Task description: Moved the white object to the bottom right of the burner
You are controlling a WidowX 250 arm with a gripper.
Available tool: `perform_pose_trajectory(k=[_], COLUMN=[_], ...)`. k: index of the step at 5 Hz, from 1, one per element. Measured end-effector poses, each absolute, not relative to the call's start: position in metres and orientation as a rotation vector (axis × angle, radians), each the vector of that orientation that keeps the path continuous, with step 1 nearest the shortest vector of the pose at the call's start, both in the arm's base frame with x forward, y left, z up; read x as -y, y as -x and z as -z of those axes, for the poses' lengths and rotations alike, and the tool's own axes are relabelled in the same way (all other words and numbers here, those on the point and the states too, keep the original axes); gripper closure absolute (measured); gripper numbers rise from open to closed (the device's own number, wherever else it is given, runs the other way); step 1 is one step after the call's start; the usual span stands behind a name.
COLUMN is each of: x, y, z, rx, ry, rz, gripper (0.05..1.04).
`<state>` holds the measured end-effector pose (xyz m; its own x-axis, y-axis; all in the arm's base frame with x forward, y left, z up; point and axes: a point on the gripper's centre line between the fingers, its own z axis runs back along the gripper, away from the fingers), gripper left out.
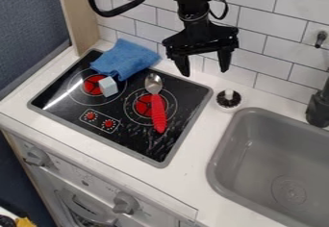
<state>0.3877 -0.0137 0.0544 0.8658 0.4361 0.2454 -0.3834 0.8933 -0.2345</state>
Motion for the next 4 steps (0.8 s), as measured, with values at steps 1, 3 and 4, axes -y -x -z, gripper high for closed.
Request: perform_pose_trajectory(k=[1, 3, 4], x=[0.014, -0.03, -0.064], y=[-0.383, -0.361, -0.345], z=[-0.041, -0.025, -0.031], rx=[0.26, 0.198, 0.223], ry=[0.173, 0.088, 0.032], rz=[-0.439, -0.58, -0.686], gripper=[0.083, 0.083, 0.083])
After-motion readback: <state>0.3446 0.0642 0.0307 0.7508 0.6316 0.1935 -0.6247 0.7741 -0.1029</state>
